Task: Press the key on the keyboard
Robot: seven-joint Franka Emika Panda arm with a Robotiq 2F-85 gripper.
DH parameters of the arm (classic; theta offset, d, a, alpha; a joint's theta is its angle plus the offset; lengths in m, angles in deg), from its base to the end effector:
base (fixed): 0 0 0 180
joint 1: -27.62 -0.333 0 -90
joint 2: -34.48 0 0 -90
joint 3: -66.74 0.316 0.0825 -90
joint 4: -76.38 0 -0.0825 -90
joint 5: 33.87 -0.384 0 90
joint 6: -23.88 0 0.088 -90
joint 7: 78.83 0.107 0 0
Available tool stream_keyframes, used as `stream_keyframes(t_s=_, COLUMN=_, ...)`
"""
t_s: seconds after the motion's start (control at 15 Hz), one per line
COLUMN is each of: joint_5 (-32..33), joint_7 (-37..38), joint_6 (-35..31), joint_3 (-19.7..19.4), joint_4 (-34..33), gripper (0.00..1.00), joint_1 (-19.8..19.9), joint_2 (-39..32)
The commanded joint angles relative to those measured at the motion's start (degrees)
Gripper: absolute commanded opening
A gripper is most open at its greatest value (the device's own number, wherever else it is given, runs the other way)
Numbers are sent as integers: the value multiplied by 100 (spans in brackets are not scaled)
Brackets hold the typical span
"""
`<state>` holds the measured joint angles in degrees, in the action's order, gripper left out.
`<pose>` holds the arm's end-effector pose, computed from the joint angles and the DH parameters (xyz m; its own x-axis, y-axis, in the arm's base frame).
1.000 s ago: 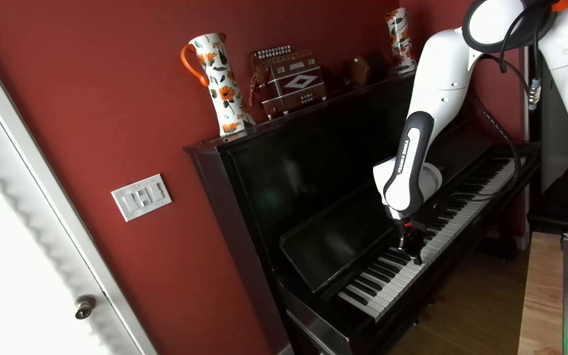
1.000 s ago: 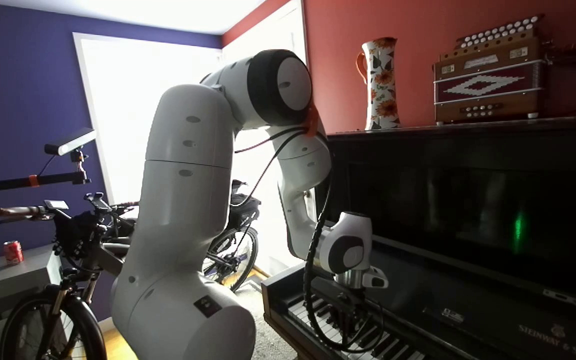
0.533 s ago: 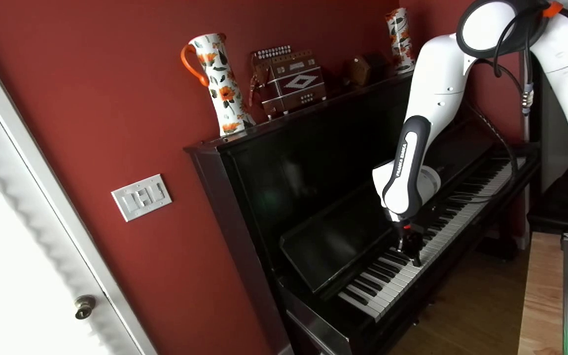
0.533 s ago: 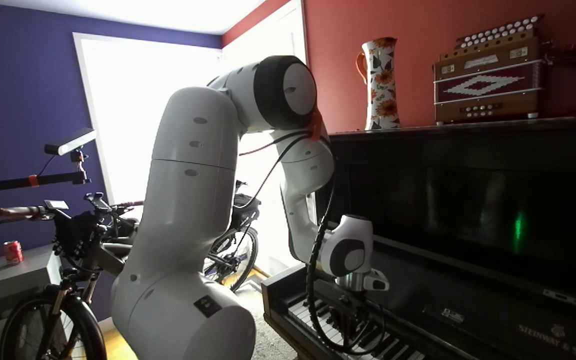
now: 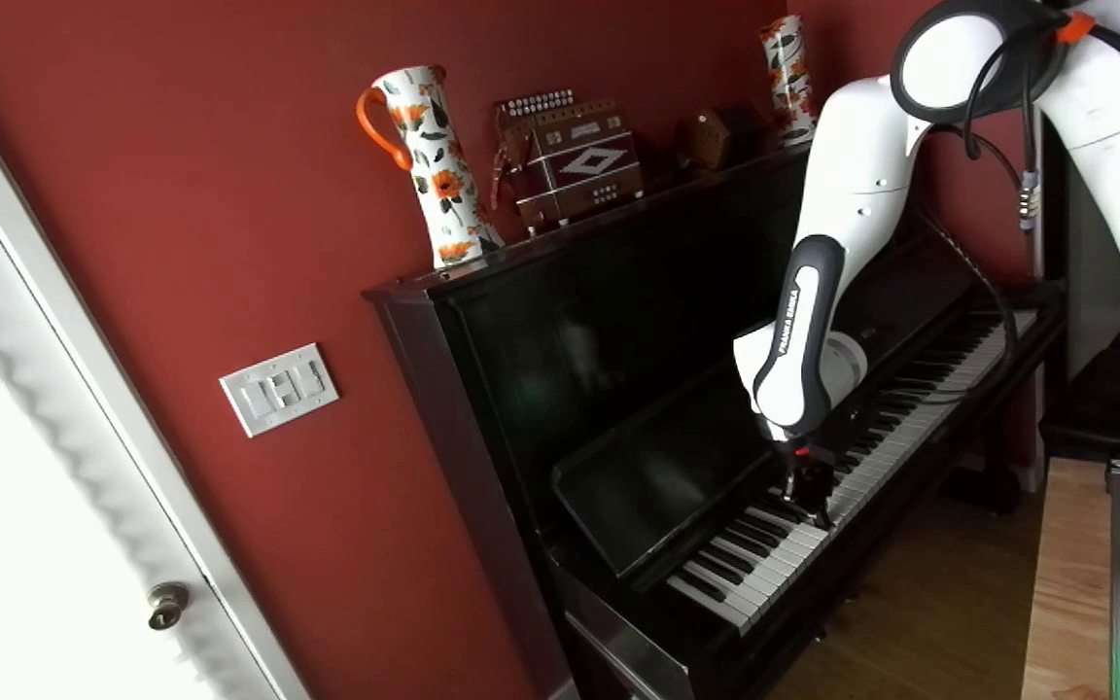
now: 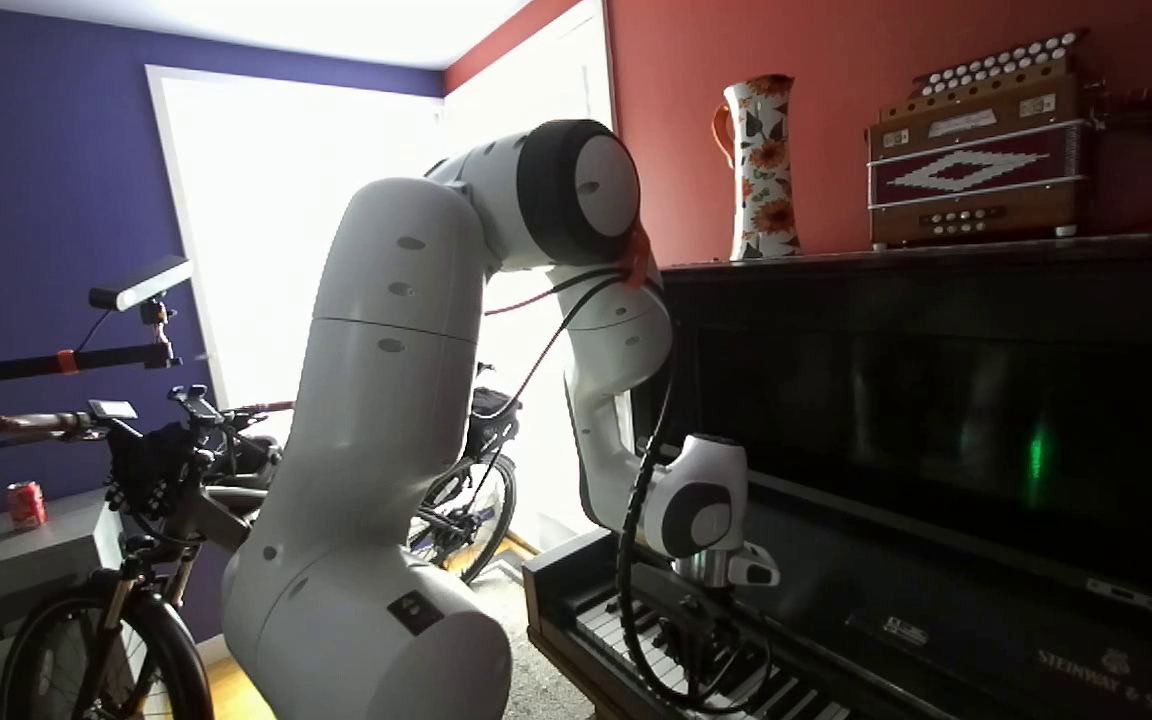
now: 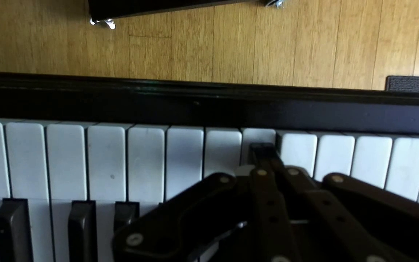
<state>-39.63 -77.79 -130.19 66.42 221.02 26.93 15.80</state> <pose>0.4381 -0.0006 0.1420 0.9815 -0.1020 -0.1623 -0.1072 -0.9939 -0.0241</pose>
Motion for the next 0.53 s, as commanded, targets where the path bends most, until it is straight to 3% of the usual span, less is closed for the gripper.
stream_keyframes(t_s=0.0, joint_5=50, joint_7=39, joint_6=-147, joint_3=17, joint_4=-94, gripper=0, joint_1=48, joint_2=-241)
stream_keyframes(t_s=0.47, joint_5=73, joint_7=76, joint_6=-143, joint_3=-1, joint_4=-89, gripper=0, joint_1=28, joint_2=-254)
